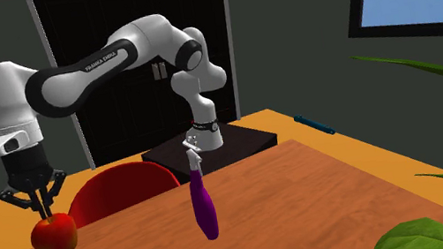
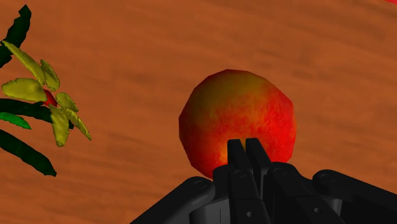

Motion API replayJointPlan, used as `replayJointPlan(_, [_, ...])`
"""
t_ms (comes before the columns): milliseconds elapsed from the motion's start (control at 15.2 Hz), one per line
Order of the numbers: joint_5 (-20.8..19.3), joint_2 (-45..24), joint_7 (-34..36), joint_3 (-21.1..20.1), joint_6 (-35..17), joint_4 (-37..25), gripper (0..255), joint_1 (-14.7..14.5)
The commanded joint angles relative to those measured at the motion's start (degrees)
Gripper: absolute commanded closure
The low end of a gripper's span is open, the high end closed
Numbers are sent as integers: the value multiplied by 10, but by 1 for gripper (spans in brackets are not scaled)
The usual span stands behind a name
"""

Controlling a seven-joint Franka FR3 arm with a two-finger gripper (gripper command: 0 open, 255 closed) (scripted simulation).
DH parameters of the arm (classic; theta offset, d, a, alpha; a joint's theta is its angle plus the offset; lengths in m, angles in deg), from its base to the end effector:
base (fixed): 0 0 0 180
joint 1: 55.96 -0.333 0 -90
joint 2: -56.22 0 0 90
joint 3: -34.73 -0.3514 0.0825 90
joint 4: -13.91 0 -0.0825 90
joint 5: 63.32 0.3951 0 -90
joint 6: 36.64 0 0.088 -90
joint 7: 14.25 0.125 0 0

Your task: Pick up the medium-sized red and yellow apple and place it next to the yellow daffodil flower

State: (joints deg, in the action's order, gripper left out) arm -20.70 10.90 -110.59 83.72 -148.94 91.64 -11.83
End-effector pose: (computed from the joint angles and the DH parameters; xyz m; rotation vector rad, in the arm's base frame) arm 0.1792 -0.7430 0.3684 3.0446 -0.0378 0.1952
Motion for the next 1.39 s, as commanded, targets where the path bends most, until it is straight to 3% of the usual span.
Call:
replayJointPlan(0, [5,-6,-4,-4,-10,5,255,1])
replayJointPlan(594, [9,-12,-8,-7,-19,10,255,2])
replayJointPlan(660, [9,-12,-8,-7,-19,10,0,2])
replayJointPlan(990, [9,-12,-8,-7,-19,10,0,2])
replayJointPlan(1320, [-15,23,4,13,24,-4,0,-4])
